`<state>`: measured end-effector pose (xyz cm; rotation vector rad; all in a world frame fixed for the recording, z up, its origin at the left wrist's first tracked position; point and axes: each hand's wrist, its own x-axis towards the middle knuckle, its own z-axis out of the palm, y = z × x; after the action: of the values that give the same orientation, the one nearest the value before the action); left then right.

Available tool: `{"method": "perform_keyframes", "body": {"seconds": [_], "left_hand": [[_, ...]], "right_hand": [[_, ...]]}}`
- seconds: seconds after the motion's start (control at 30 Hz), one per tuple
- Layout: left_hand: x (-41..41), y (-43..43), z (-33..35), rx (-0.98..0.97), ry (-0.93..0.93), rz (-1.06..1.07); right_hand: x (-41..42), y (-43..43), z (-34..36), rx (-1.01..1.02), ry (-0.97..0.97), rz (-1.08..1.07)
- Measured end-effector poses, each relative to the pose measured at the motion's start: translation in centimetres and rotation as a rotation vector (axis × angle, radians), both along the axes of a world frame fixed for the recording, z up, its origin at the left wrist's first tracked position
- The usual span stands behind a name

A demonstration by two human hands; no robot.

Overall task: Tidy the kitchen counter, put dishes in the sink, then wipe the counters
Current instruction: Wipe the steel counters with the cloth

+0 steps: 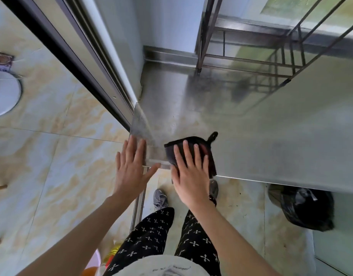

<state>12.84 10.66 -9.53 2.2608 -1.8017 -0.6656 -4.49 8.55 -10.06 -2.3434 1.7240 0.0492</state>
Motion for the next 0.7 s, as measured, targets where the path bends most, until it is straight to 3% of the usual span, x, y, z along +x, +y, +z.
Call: {"method": "perform_keyframes", "body": {"seconds": [0.07,0.23,0.3,0.53,0.6,0.7], "left_hand": [[1.6,0.1,0.0,0.003,0.060,0.085],[4.0,-0.1,0.2,0.119,0.417,0.137],[4.3,0.1,-0.1,0.072,0.445,0.146],[4.3,0.5,-0.9,0.053,0.538,0.212],[4.3,0.5,-0.8,0.078,0.496,0.179],[3.5,0.4,-0.6,0.048,0.399,0.029]], "right_hand": [[-1.7,-1.2,-0.5,-0.040,0.042,0.038],[-2.5,-3.9,-0.5,0.014,0.013,-0.436],[-0.1,-3.2,-0.3,-0.017,0.012,-0.368],[3.4,-2.3,-0.5,-0.050,0.015,0.239],[1.6,-4.4,-0.8,-0.064,0.033,0.155],[-0.2,-7.1,-0.8,-0.019,0.022,-0.152]]}}
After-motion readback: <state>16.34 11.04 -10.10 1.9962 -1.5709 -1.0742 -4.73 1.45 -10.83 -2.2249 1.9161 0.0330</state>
